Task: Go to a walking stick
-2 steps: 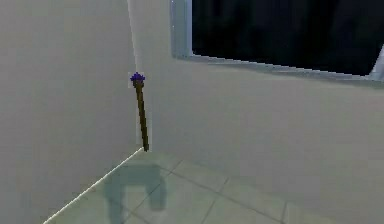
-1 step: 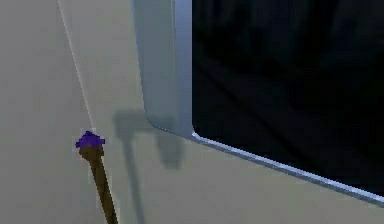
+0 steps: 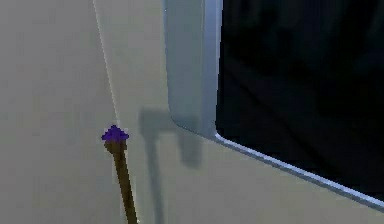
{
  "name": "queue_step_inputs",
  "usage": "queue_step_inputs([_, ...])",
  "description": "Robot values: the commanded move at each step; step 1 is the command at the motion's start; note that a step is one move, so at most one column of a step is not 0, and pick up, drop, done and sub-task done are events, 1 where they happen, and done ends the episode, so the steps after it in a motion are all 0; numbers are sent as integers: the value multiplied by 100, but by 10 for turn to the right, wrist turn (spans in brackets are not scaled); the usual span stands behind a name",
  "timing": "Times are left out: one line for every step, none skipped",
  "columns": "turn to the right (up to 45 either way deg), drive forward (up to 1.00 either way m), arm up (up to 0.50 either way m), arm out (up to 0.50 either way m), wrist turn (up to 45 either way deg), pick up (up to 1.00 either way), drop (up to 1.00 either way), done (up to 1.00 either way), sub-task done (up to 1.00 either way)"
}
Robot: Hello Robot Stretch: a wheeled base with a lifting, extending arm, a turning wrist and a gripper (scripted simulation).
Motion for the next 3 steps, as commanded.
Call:
queue_step_inputs([0, 10, 0, 0, 0, 0, 0, 0, 0])
queue_step_inputs([-240, 0, 0, 0, 0, 0, 0, 0, 0])
queue_step_inputs([0, 0, 0, 0, 0, 0, 0, 100, 0])
